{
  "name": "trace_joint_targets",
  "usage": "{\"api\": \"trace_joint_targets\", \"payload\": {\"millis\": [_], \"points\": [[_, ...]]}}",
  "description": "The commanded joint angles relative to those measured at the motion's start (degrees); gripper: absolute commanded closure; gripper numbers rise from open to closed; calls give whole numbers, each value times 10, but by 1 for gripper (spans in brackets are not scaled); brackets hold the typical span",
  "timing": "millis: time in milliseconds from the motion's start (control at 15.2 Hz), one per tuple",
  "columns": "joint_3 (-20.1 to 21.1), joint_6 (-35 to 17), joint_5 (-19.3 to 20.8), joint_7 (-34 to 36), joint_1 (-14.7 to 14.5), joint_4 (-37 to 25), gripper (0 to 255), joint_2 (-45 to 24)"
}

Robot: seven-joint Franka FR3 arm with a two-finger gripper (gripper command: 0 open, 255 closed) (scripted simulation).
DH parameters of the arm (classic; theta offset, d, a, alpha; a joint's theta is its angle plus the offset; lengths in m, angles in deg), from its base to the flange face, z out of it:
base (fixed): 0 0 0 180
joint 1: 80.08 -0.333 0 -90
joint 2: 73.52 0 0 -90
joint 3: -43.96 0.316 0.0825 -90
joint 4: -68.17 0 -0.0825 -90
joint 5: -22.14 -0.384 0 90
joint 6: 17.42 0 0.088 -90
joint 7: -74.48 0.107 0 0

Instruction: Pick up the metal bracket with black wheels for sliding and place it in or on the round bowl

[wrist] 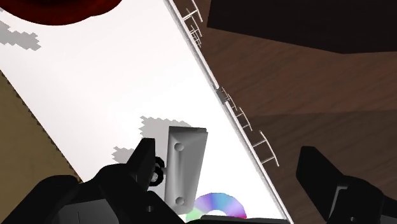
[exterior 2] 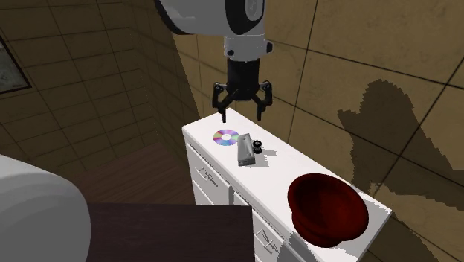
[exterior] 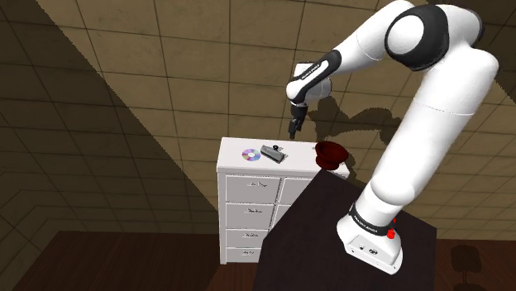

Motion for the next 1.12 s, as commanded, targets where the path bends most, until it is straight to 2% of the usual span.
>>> {"api": "trace_joint_targets", "payload": {"millis": [0,264,726,1056], "points": [[-2,-18,-28,-32,8,-26,0,-50],[6,-40,-72,-81,34,-75,0,-131],[21,-92,-98,-99,45,-69,0,-178],[21,-92,-98,-99,45,-69,0,-178]]}}
